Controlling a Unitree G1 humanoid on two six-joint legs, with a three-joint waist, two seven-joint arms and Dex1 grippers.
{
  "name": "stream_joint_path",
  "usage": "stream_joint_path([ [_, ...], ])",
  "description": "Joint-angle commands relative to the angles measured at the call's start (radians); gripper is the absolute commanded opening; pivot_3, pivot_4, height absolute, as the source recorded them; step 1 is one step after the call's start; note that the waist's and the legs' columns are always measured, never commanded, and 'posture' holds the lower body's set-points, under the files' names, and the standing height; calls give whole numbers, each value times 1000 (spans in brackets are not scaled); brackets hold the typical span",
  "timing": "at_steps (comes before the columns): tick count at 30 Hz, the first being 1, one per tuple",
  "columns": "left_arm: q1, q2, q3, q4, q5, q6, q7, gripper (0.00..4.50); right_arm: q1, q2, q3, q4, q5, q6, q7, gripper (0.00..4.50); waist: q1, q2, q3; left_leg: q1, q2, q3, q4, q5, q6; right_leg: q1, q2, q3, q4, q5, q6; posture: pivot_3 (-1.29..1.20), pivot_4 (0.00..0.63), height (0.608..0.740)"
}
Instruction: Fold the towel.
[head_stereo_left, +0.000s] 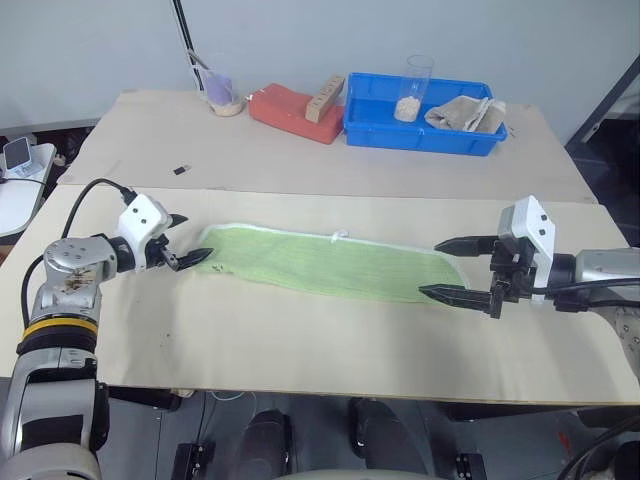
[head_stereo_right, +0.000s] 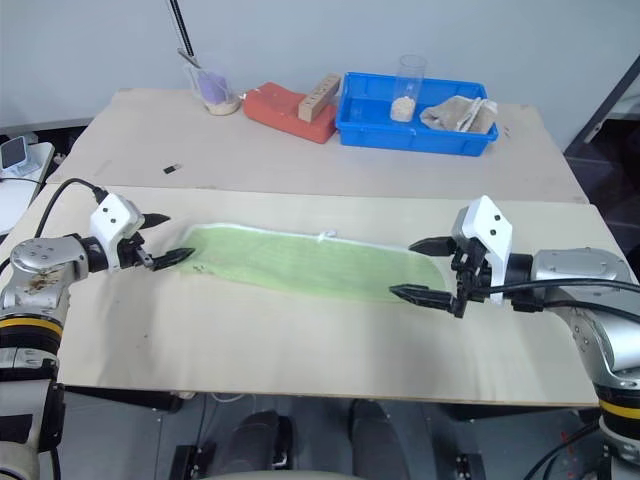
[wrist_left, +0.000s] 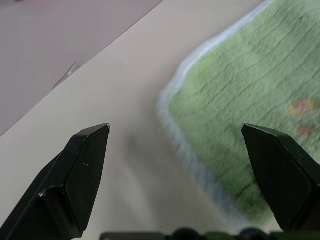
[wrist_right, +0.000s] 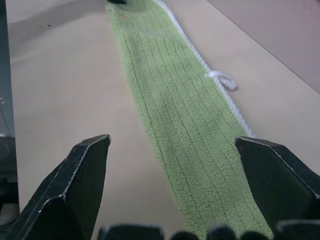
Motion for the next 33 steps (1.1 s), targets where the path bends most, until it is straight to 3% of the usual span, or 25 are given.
stream_joint_path([
  [1,39,35,34,-119,-55,30,-54,4500,33,22,-82,-31,34,39,-73,4421,0,0,0,0,0,0,0,0,0,0,0,0,0,0,0,0,150,714],
  [8,238,96,46,-549,-199,159,-188,4500,197,139,-238,-39,81,160,-275,4421,2,0,0,-1,0,0,-1,0,0,-1,-1,0,-1,1,-3,0,150,714],
  [14,266,80,-11,-859,-332,358,-216,4500,276,316,-275,-76,74,260,-522,4421,0,-1,-1,0,0,0,0,0,0,1,-1,1,0,-1,1,0,150,714],
  [19,237,75,-50,-955,-377,430,-230,4500,294,435,-318,-98,124,324,-650,4421,-12,0,-1,0,1,0,-1,0,0,1,2,3,1,-1,1,0,150,714],
  [30,203,27,-103,-959,-367,424,-226,4500,195,569,-296,-39,159,372,-815,4421,-25,0,-1,1,0,-1,-1,0,0,1,3,3,0,-1,1,0,150,714],
  [33,207,17,-105,-954,-358,415,-217,4500,184,575,-278,-9,140,371,-843,3543,-27,0,-1,0,0,-1,-1,0,0,1,2,4,-1,-1,1,0,150,714],
])
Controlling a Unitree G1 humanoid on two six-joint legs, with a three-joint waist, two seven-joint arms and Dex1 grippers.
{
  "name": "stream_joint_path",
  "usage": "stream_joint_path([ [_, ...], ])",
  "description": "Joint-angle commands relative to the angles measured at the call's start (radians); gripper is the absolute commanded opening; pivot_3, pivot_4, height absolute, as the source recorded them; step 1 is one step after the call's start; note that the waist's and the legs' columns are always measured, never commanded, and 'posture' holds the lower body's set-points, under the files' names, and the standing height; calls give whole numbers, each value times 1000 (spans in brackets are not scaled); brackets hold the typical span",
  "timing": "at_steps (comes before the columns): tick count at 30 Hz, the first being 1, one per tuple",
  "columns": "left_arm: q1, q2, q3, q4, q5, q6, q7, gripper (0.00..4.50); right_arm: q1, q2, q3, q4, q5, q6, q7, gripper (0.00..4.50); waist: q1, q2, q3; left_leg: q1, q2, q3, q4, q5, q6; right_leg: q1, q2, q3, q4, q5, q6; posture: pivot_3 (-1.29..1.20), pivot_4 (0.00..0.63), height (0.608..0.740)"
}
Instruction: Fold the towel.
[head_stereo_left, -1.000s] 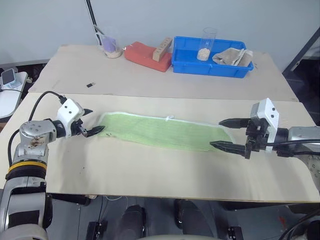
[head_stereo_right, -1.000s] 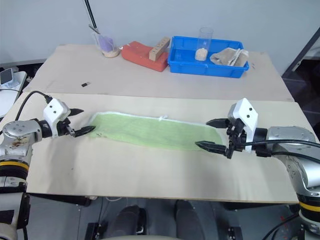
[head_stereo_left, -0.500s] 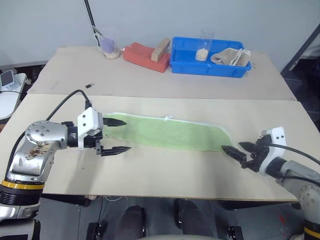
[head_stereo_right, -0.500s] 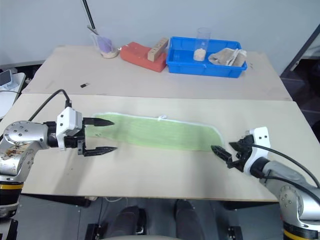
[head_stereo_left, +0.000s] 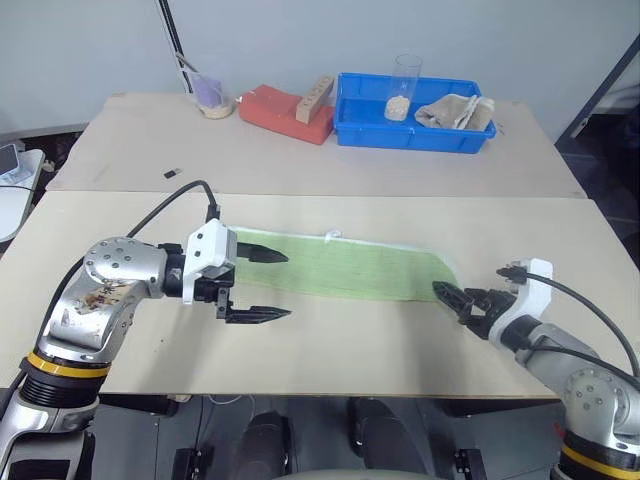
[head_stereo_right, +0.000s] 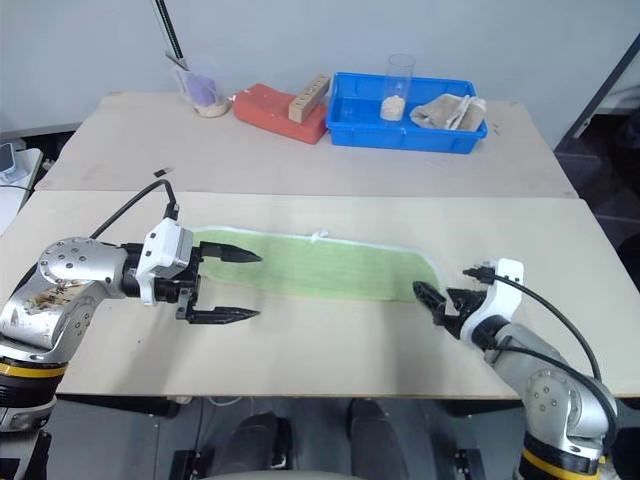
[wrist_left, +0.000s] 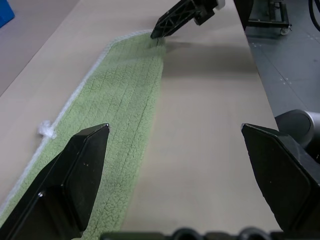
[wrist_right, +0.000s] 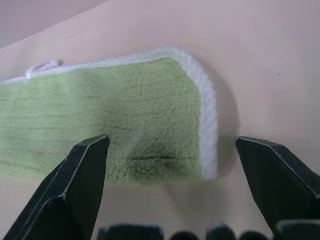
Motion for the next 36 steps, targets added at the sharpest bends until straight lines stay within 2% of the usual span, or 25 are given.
stream_joint_path([
  [1,-7,-6,7,-13,7,-24,12,4500,-10,-1,2,11,-13,-2,-29,3252,-1,0,0,0,0,0,0,0,0,0,0,0,0,0,0,0,150,714],
  [6,14,-13,12,-5,20,-47,24,4500,-25,-12,5,34,-20,-19,-35,1651,-2,0,0,0,0,0,0,0,0,0,0,0,0,0,0,0,150,714],
  [9,24,-20,13,-4,20,-53,31,4500,-41,-38,0,65,-38,-37,-23,464,-4,0,0,0,0,0,0,0,0,0,0,0,0,0,0,0,150,714],
  [10,26,-23,15,-4,18,-53,35,4500,-48,-49,-4,77,-44,-42,-18,145,-4,0,0,0,0,0,0,0,0,0,0,0,0,0,0,0,150,714],
  [11,28,-27,20,-4,14,-51,41,4500,-56,-62,-10,91,-49,-46,-13,26,-4,0,0,0,0,0,0,0,0,0,0,0,0,0,0,0,150,714],
  [14,25,-34,27,3,9,-46,54,4500,-74,-119,-18,135,-70,-67,22,26,-1,0,0,0,0,0,0,0,0,0,0,0,0,0,0,0,150,714],
  [18,20,-44,39,5,-10,-28,70,4500,-127,-291,-31,255,-112,-126,147,26,1,1,0,0,-2,1,0,0,0,0,-1,2,-1,0,0,0,150,714],
  [22,3,-61,47,-13,-40,0,93,4500,-172,-425,75,235,-126,-170,319,26,-3,0,0,0,-2,0,0,0,0,1,-1,2,-1,0,1,0,150,714],
  [25,0,-61,53,-35,-59,26,101,4500,-237,-460,169,136,-97,-132,381,26,-12,0,0,0,0,0,-2,0,0,1,2,3,0,0,1,0,150,714],
  [30,10,-46,64,-70,-74,48,113,4500,-333,-413,323,10,-96,-97,379,26,-10,0,0,3,1,-2,-4,0,0,0,4,2,0,-1,1,0,150,714],
  [36,23,-32,79,-102,-83,71,133,4500,-388,-269,500,11,-158,-97,324,26,1,0,0,0,-1,-2,-4,0,0,0,2,2,-1,-1,1,0,150,714],
])
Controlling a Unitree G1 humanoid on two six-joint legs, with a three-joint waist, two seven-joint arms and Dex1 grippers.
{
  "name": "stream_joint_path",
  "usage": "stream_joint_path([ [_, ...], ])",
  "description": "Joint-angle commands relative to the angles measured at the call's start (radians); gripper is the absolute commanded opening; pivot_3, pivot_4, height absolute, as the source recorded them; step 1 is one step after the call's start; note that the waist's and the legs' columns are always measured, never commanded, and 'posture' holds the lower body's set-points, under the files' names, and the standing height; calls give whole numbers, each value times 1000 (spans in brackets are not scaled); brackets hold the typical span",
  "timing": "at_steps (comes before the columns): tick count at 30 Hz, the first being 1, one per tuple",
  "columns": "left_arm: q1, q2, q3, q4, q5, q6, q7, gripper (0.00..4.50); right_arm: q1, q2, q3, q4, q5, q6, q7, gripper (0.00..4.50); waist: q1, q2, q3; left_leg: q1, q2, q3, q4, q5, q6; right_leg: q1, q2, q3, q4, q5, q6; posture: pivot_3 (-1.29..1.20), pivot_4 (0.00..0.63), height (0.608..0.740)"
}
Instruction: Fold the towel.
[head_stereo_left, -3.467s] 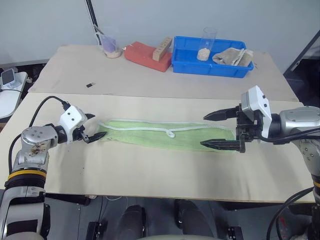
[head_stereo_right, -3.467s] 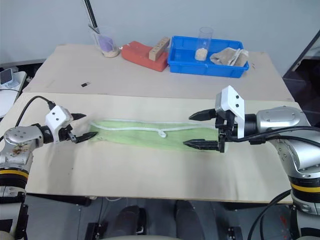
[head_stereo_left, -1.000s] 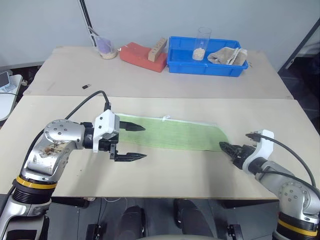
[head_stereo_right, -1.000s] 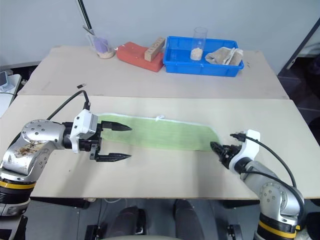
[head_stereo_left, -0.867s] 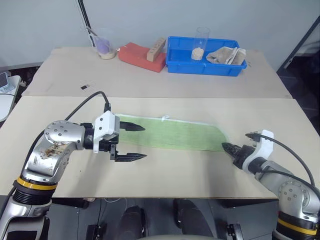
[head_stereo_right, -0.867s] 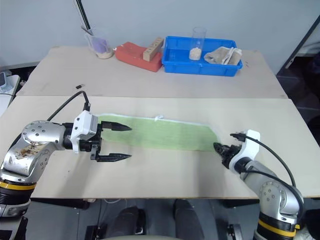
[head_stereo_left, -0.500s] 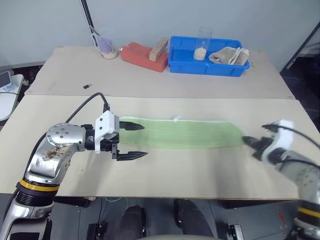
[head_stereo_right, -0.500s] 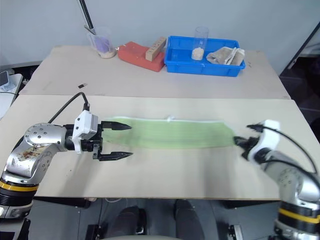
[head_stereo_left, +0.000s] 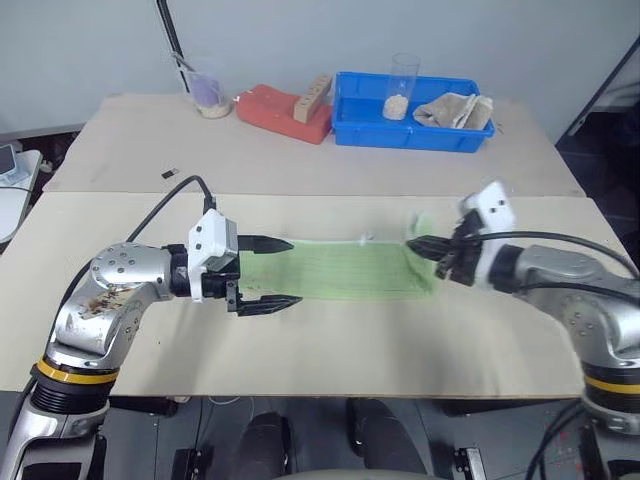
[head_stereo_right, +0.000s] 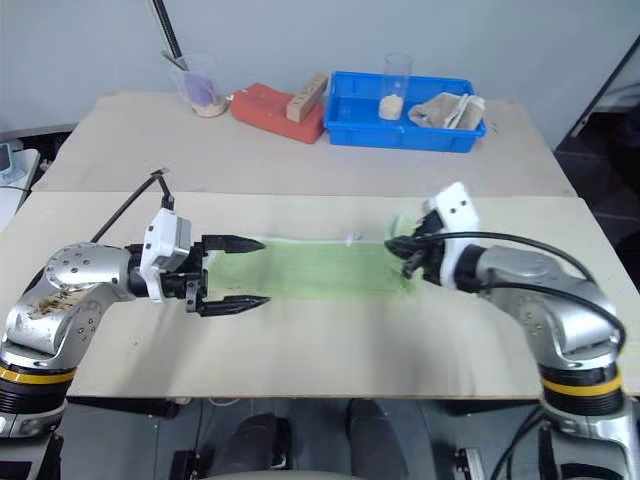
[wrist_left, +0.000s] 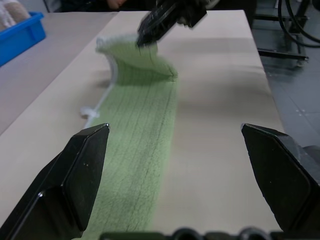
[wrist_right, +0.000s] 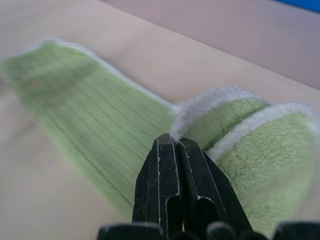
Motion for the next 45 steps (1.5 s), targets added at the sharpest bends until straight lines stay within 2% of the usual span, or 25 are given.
stream_joint_path([
  [1,3,13,27,-44,-17,8,13,4500,-22,47,72,-7,-42,-8,-23,26,3,0,0,0,0,0,0,0,0,0,0,0,0,0,0,0,150,714],
  [8,32,12,32,-79,-21,31,46,4500,-20,125,121,22,-79,-8,-37,26,3,0,0,-1,-1,0,0,0,0,-1,-2,0,0,0,0,0,150,714],
  [11,56,9,40,-84,-8,22,76,4500,-16,145,137,2,-84,-12,-33,914,1,0,0,-1,-1,0,0,0,0,-1,-2,-1,0,0,0,0,150,714],
  [18,120,-8,71,-93,7,10,155,4500,-49,143,170,-36,-93,-47,25,3305,-3,0,0,0,0,0,0,0,0,-1,-1,-1,1,0,0,0,150,714],
  [21,172,-40,130,-91,37,0,262,4500,-74,138,181,-45,-111,-77,51,3305,-4,0,0,0,0,0,0,0,0,-1,-1,-1,1,0,0,0,150,714],
  [24,258,-118,238,-137,-19,65,402,4500,-104,116,187,-35,-129,-114,97,3305,-3,0,0,1,0,-1,0,0,0,-1,-1,-1,1,0,0,0,150,714],
  [28,398,-258,335,-259,-109,166,605,4500,-140,91,195,-20,-145,-157,161,3305,-2,0,0,1,1,-1,-1,0,0,-1,-4,-1,1,0,1,0,150,714],
  [31,515,-440,406,-344,-274,272,850,4500,-187,50,206,-7,-150,-228,277,3305,-2,0,0,1,1,-1,-1,0,0,-1,-6,0,0,-1,1,0,150,714],
  [33,551,-521,422,-367,-333,323,982,4500,-208,29,209,5,-149,-262,339,3305,-1,-1,0,1,0,-2,0,0,0,0,-5,-1,0,0,2,0,150,714],
  [38,520,-607,398,-351,-404,421,1201,4500,-242,-11,214,34,-142,-316,472,3305,10,-2,0,3,-1,-3,1,0,0,2,-4,-3,1,0,1,0,150,714],
  [42,414,-689,375,-271,-424,446,1358,4500,-272,-29,212,74,-162,-356,541,3305,9,-3,0,4,-2,-3,1,0,0,3,-3,-3,2,0,1,0,150,714],
  [45,366,-714,348,-247,-432,456,1396,4500,-283,-33,211,98,-180,-376,559,3305,4,-3,0,4,-2,-3,1,0,0,3,-3,-2,1,0,0,0,150,714],
])
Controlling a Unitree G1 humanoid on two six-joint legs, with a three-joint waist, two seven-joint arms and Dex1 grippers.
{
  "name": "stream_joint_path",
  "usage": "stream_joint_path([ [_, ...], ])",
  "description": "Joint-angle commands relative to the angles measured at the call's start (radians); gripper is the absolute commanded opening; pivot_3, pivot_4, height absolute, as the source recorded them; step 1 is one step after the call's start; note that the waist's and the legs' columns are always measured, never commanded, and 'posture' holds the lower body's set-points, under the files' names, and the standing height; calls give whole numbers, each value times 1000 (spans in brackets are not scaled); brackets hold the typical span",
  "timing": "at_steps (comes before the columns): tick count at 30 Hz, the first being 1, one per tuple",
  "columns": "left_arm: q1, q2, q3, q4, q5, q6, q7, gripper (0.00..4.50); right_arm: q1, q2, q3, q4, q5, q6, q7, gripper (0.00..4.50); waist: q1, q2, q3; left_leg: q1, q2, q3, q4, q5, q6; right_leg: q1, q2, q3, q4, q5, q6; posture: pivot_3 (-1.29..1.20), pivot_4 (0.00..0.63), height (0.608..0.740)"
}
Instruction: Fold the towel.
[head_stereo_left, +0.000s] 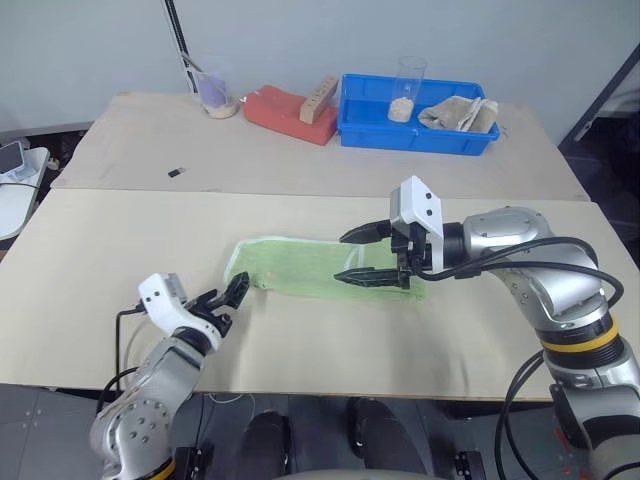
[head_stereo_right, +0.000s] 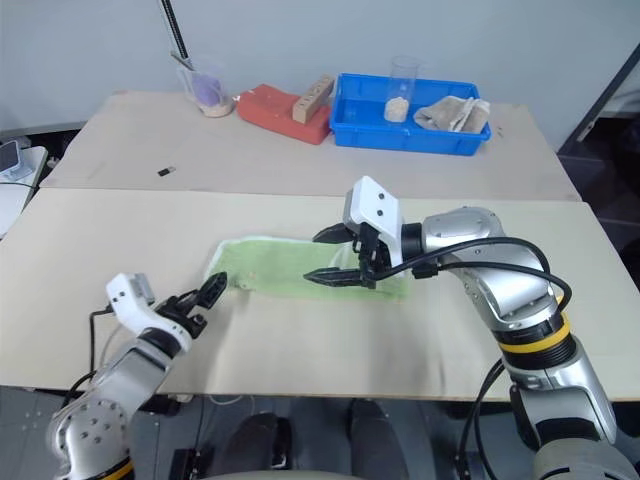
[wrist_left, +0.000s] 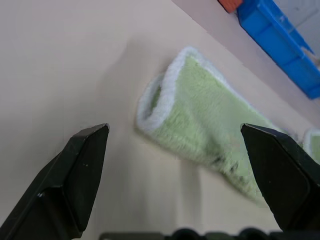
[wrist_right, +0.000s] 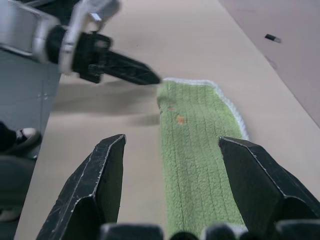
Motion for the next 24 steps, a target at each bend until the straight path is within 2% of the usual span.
stream_joint_path([
  [1,-52,-23,-35,16,-17,13,63,4500,-27,-11,-16,15,-20,-45,27,3305,-2,0,0,0,0,0,0,0,0,0,0,0,0,0,0,0,150,714],
  [4,-90,-35,-56,54,22,8,100,4500,-30,-15,-25,27,-28,-51,36,3305,-1,0,0,-1,0,0,0,0,0,0,0,0,0,3,-6,0,150,714],
  [7,-109,-27,-79,80,91,-35,98,3738,-28,-18,-37,32,-33,-52,40,3341,-2,0,0,-1,-1,0,0,0,0,0,0,0,-1,3,-6,0,150,714],
  [12,-115,-16,-87,72,160,-94,78,1332,-15,-30,-56,26,-29,-44,32,3341,-2,0,0,-2,-1,0,0,0,0,0,0,0,-1,3,-5,0,150,714],
  [13,-117,-10,-91,72,168,-100,66,735,-11,-34,-60,25,-28,-43,30,3341,-2,0,0,-2,-1,0,0,0,0,-1,0,0,-1,3,-5,0,150,714],
  [15,-120,16,-116,65,187,-104,29,11,0,-46,-70,22,-27,-41,29,3341,-2,0,0,-2,-1,0,0,0,0,-1,0,0,-1,3,-5,0,150,714],
  [20,-156,166,-287,39,257,-115,-200,11,60,-139,-141,-13,-5,-12,46,3341,6,0,0,-3,-1,0,0,0,0,-1,0,0,-1,1,-3,0,150,714],
  [24,-287,254,-440,78,304,-133,-398,11,156,-274,-246,-76,43,48,87,3341,20,0,0,-4,-1,1,0,0,0,-2,-1,0,-2,0,-2,0,150,714],
])
